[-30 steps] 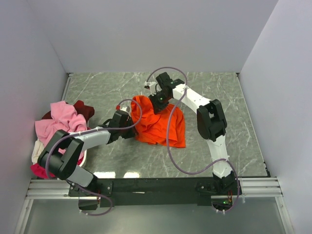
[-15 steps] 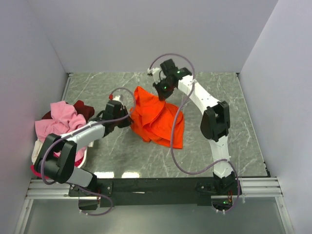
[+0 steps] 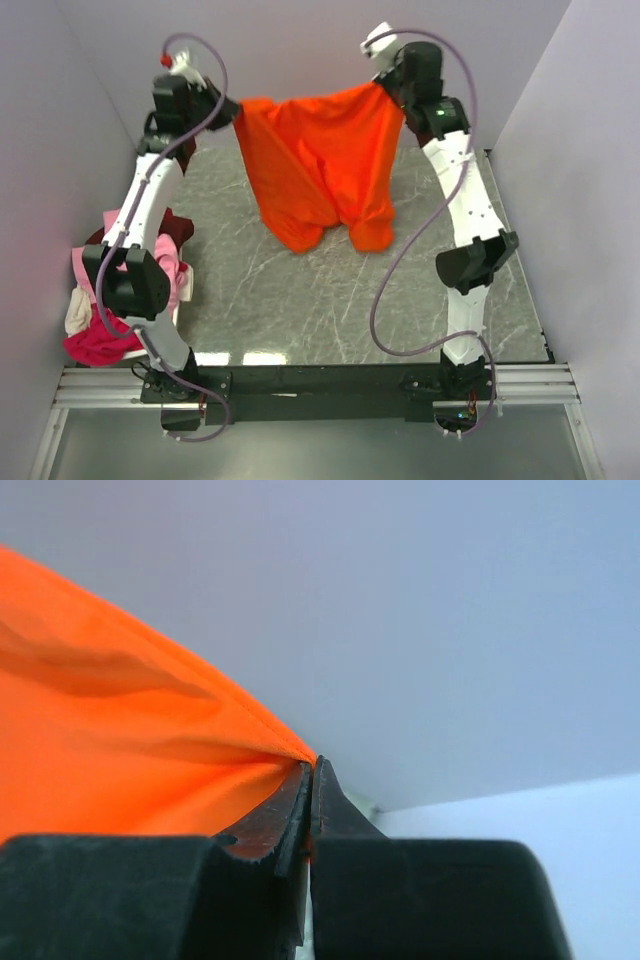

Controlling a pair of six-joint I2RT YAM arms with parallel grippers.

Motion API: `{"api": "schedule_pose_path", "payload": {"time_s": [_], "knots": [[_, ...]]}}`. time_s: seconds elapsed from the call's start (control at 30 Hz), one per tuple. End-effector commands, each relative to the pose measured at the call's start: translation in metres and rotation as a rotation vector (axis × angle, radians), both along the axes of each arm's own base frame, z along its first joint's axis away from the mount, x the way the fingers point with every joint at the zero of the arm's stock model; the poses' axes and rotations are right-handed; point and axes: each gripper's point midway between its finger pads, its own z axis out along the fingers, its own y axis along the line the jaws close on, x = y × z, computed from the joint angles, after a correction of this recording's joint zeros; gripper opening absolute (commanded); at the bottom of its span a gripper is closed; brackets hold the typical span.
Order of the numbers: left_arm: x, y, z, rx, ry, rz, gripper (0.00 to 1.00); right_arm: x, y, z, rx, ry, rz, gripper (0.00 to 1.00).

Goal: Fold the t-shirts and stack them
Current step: Flatten the tshirt out

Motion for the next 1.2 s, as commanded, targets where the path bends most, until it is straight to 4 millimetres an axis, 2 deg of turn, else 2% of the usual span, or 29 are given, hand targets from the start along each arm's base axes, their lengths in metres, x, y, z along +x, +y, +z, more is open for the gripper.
{"api": "schedule_pose_path", "payload": {"time_s": [0.0, 0.07, 0.1, 0.13, 0.17, 0.2, 0.23, 0.27, 0.3, 0.33, 0.37, 0.4, 0.43, 0.47, 0.5, 0.53, 0.57, 0.6, 0.63, 0.7, 0.73, 0.8, 0.83, 0.93, 1.03, 1.07, 1.1, 1.13, 1.17], "knots": [[-0.02, -0.011, 0.112, -0.003, -0.239, -0.119, 0.0, -0.046, -0.054, 0.15, 0.11, -0.395, -0.107, 0.0], [-0.045, -0.014, 0.159, -0.007, -0.368, -0.155, 0.0, -0.062, -0.069, 0.171, 0.163, -0.448, -0.094, 0.0], [-0.054, -0.013, 0.181, -0.006, -0.458, -0.159, 0.0, -0.089, -0.078, 0.197, 0.221, -0.502, -0.087, 0.0], [-0.059, -0.015, 0.172, -0.005, -0.457, -0.171, 0.0, -0.099, -0.085, 0.203, 0.24, -0.511, -0.08, 0.0], [-0.086, -0.015, 0.194, -0.003, -0.53, -0.195, 0.0, -0.125, -0.095, 0.221, 0.277, -0.54, -0.052, 0.0], [-0.095, -0.016, 0.194, -0.001, -0.548, -0.204, 0.0, -0.136, -0.099, 0.224, 0.291, -0.541, -0.032, 0.0], [-0.097, -0.018, 0.174, 0.003, -0.534, -0.222, 0.0, -0.138, -0.102, 0.209, 0.295, -0.495, -0.027, 0.0], [-0.12, -0.02, 0.18, 0.006, -0.566, -0.253, 0.0, -0.146, -0.091, 0.199, 0.311, -0.448, 0.067, 0.0], [-0.133, -0.028, 0.168, 0.001, -0.554, -0.31, 0.0, -0.178, -0.105, 0.208, 0.301, -0.473, 0.073, 0.0], [-0.149, -0.032, 0.142, 0.002, -0.525, -0.342, 0.0, -0.169, -0.104, 0.157, 0.292, -0.344, 0.084, 0.0], [-0.159, -0.038, 0.126, 0.005, -0.505, -0.38, 0.0, -0.178, -0.099, 0.135, 0.247, -0.292, 0.137, 0.0], [-0.17, -0.043, 0.107, 0.014, -0.479, -0.419, 0.0, -0.214, -0.092, 0.131, 0.213, -0.296, 0.22, 0.0], [-0.18, -0.054, 0.062, 0.011, -0.389, -0.478, 0.0, -0.209, -0.095, 0.062, 0.194, -0.15, 0.221, 0.0], [-0.2, -0.059, 0.047, 0.014, -0.355, -0.518, 0.0, -0.224, -0.094, 0.021, 0.104, -0.05, 0.258, 0.0], [-0.216, -0.071, 0.027, 0.019, -0.321, -0.588, 0.0, -0.249, -0.087, -0.002, 0.06, 0.002, 0.319, 0.0], [-0.228, -0.078, -0.013, 0.009, -0.229, -0.629, 0.01, -0.259, -0.088, -0.071, 0.048, 0.168, 0.334, 0.0], [-0.244, -0.083, -0.026, 0.001, -0.195, -0.666, 0.02, -0.28, -0.09, -0.112, -0.012, 0.276, 0.375, 0.0], [-0.262, -0.095, -0.048, -0.014, -0.118, -0.727, 0.05, -0.303, -0.09, -0.135, -0.048, 0.314, 0.394, 0.0], [-0.278, -0.102, -0.079, -0.028, -0.021, -0.767, 0.12, -0.323, -0.096, -0.19, -0.062, 0.45, 0.393, 0.0], [-0.315, -0.116, -0.121, -0.059, 0.166, -0.848, 0.28, -0.352, -0.105, -0.227, -0.104, 0.527, 0.365, 0.0], [-0.33, -0.119, -0.128, -0.077, 0.215, -0.884, 0.4, -0.369, -0.116, -0.26, -0.134, 0.618, 0.325, 0.07], [-0.35, -0.118, -0.146, -0.098, 0.319, -0.886, 0.51, -0.381, -0.125, -0.276, -0.153, 0.627, 0.271, 0.3], [-0.353, -0.113, -0.14, -0.088, 0.28, -0.865, 0.55, -0.384, -0.133, -0.278, -0.174, 0.633, 0.233, 0.42], [-0.352, -0.1, -0.132, -0.041, 0.236, -0.776, 0.78, -0.374, -0.137, -0.274, -0.159, 0.585, 0.181, 0.54], [-0.332, -0.091, -0.128, 0.033, 0.218, -0.682, 0.85, -0.352, -0.123, -0.264, -0.08, 0.544, 0.214, 0.57], [-0.319, -0.087, -0.13, 0.064, 0.214, -0.625, 0.85, -0.346, -0.109, -0.268, 0.011, 0.58, 0.254, 0.57], [-0.31, -0.087, -0.126, 0.078, 0.204, -0.599, 0.84, -0.337, -0.101, -0.259, 0.052, 0.569, 0.276, 0.57], [-0.297, -0.087, -0.134, 0.097, 0.238, -0.567, 0.84, -0.329, -0.091, -0.255, 0.114, 0.573, 0.303, 0.57], [-0.287, -0.085, -0.138, 0.121, 0.248, -0.536, 0.83, -0.324, -0.082, -0.265, 0.173, 0.649, 0.338, 0.57]]}}
